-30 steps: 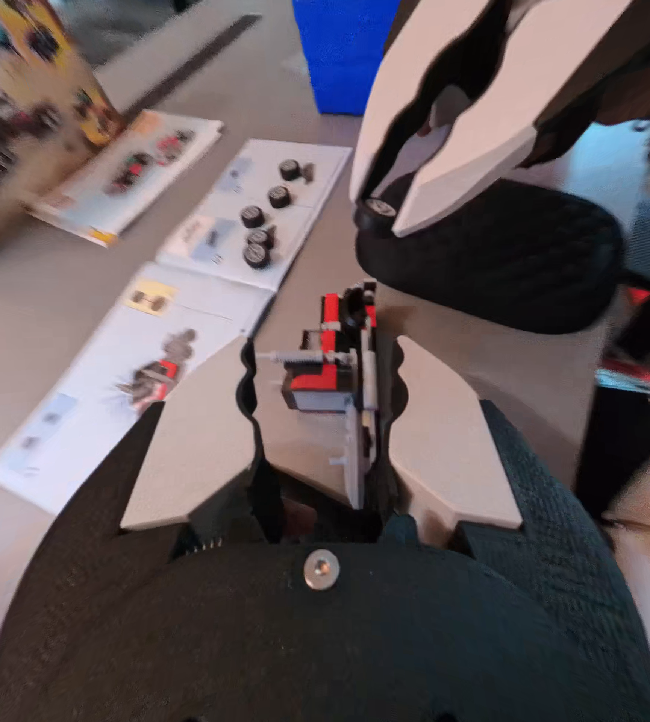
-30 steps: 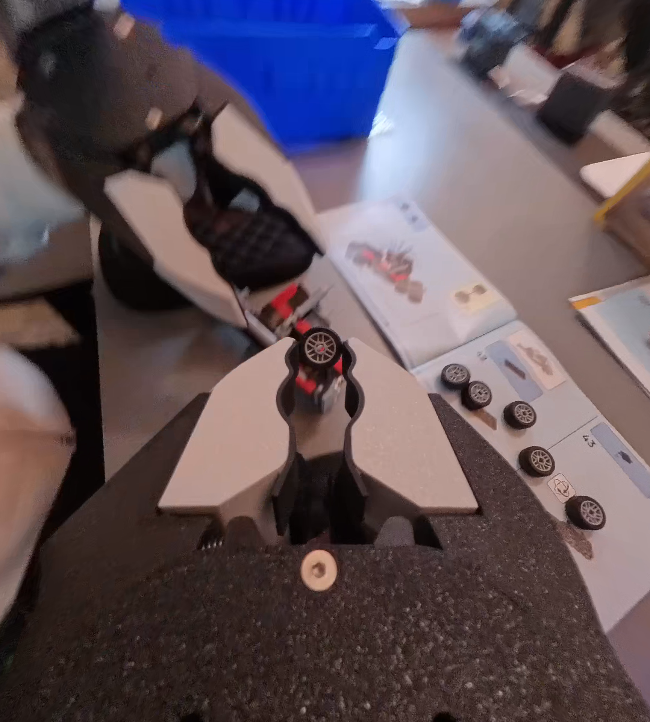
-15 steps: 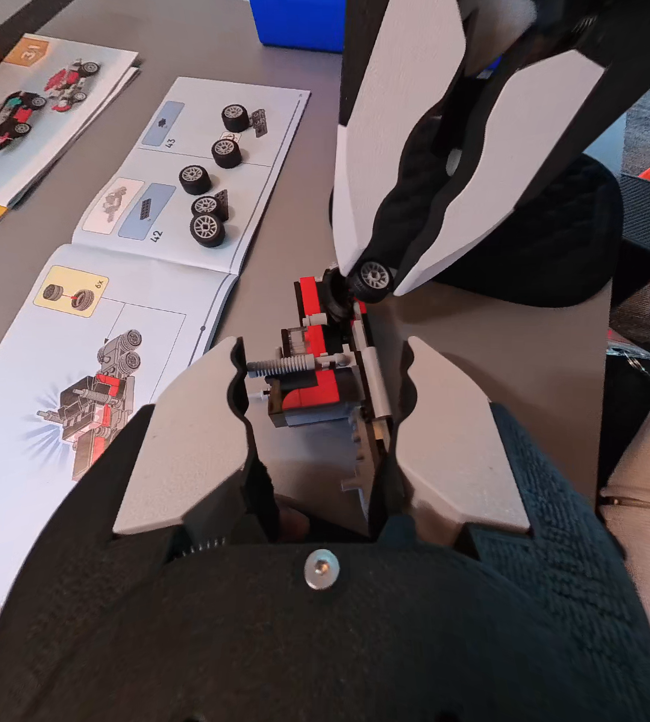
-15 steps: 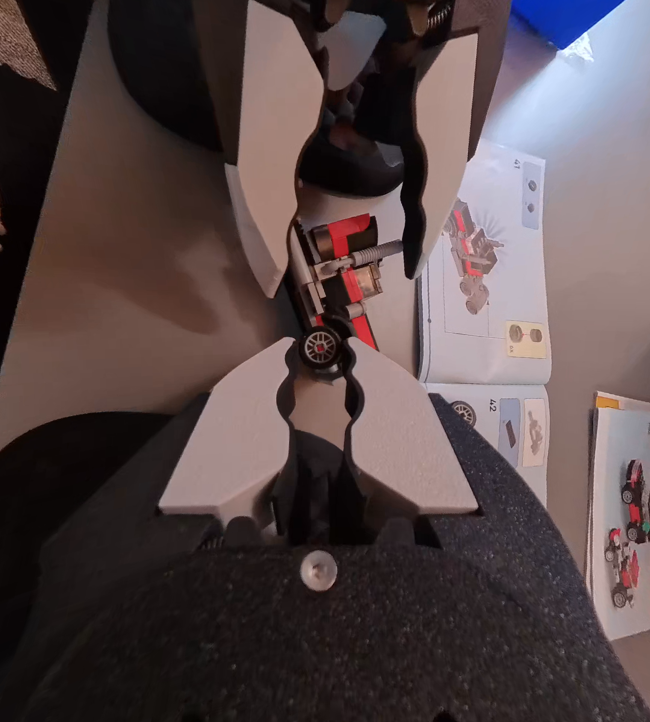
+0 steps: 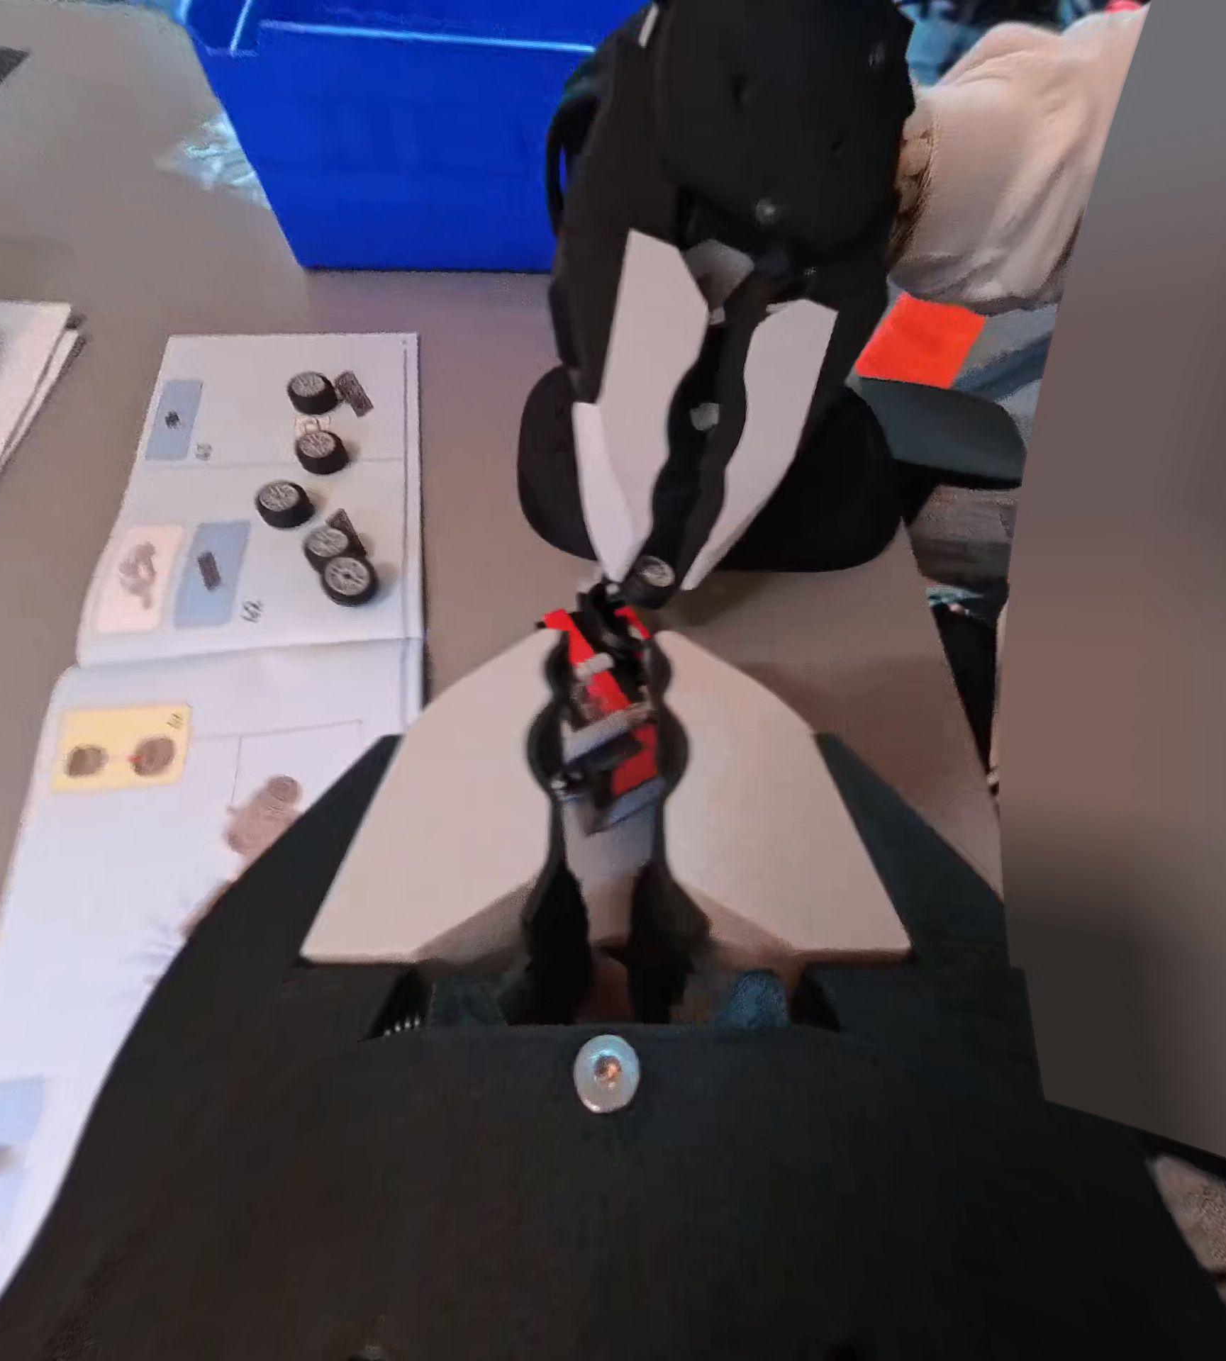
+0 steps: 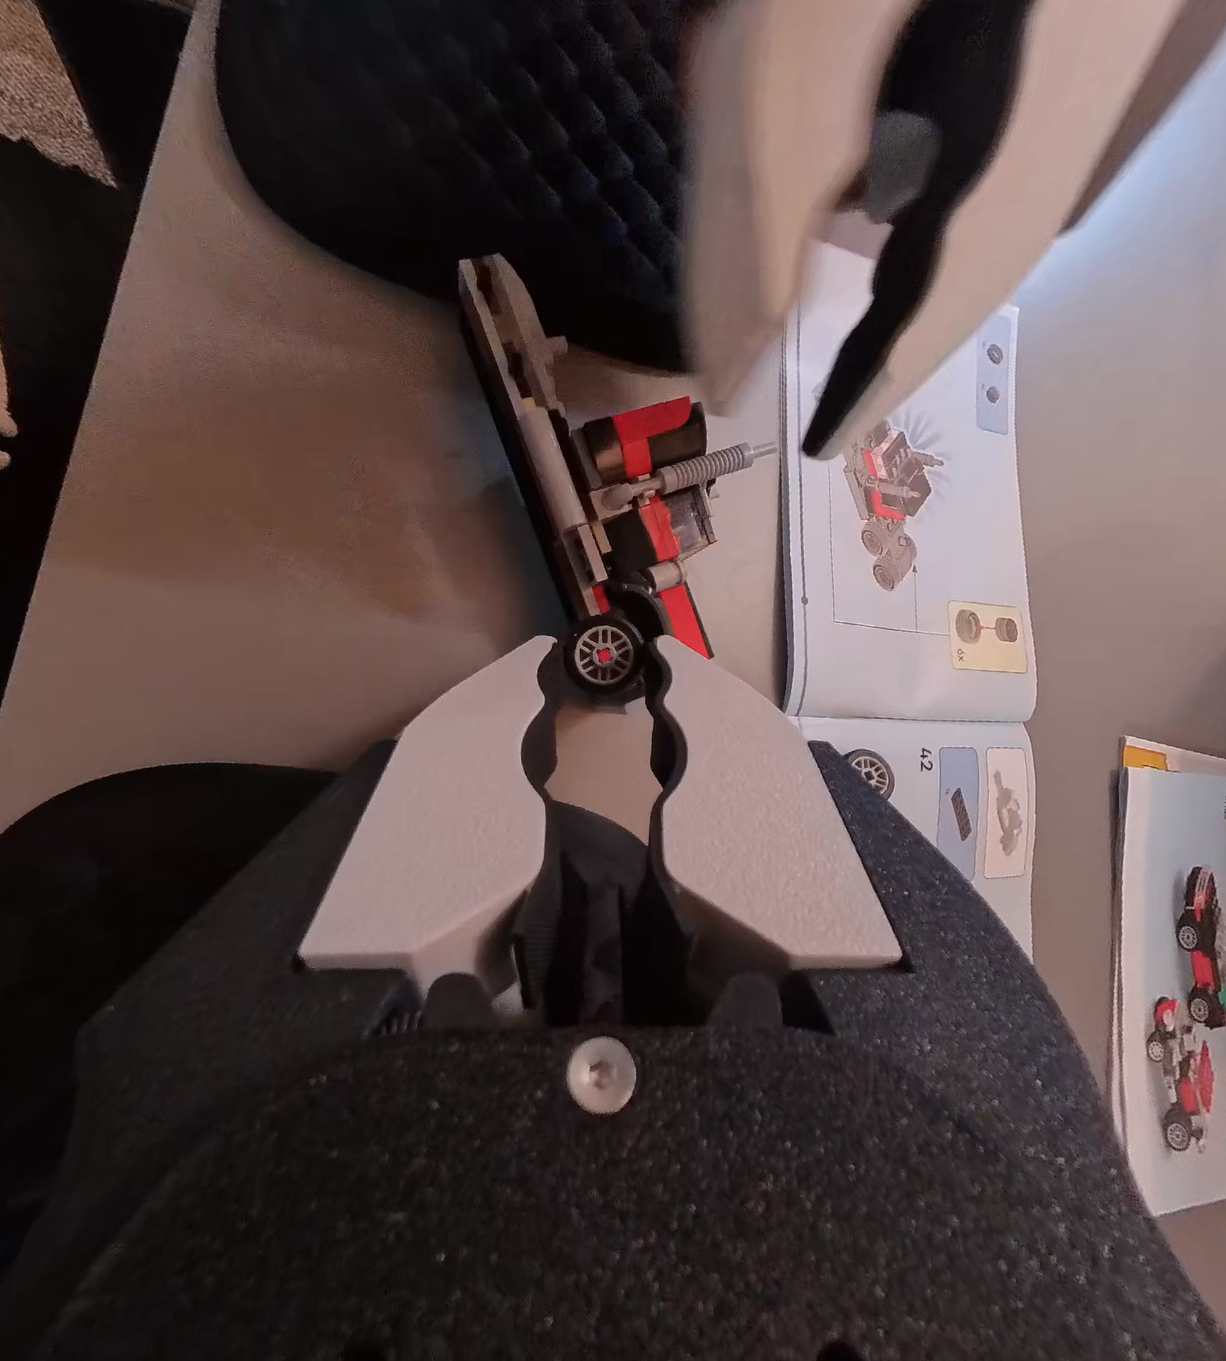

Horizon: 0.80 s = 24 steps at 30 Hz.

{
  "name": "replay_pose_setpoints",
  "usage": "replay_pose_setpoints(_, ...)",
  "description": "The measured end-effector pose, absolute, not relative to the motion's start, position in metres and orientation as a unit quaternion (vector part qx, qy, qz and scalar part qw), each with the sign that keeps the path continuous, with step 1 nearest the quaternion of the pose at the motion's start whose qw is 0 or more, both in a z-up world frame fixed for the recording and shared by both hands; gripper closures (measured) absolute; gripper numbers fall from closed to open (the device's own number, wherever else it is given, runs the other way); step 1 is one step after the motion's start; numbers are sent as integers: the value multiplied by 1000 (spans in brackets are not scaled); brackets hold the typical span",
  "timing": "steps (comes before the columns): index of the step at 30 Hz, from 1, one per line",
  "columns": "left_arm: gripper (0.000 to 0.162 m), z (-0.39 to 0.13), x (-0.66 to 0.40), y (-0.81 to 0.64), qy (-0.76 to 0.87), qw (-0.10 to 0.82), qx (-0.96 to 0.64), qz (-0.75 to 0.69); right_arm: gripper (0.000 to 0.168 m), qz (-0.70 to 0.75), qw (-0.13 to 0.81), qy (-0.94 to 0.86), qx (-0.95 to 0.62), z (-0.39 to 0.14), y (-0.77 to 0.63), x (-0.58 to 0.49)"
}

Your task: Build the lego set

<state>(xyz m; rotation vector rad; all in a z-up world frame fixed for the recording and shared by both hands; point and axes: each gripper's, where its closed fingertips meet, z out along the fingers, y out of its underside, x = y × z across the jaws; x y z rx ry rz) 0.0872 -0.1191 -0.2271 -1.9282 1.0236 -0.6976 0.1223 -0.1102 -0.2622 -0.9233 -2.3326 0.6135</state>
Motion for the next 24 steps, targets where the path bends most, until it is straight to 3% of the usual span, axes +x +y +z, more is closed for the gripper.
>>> replay_pose_setpoints(2,159,-224,79,-107,449,388,-745,-305,147,243,276,-861,-350,-260,-111,123)
replay_pose_setpoints(10,161,-281,84,-75,559,177,-722,-368,147,261,280,-841,-382,-262,-109,120)
replay_pose_setpoints(24,161,-294,98,-85,594,192,-660,-418,147,253,262,-851,-380,-269,-109,111)
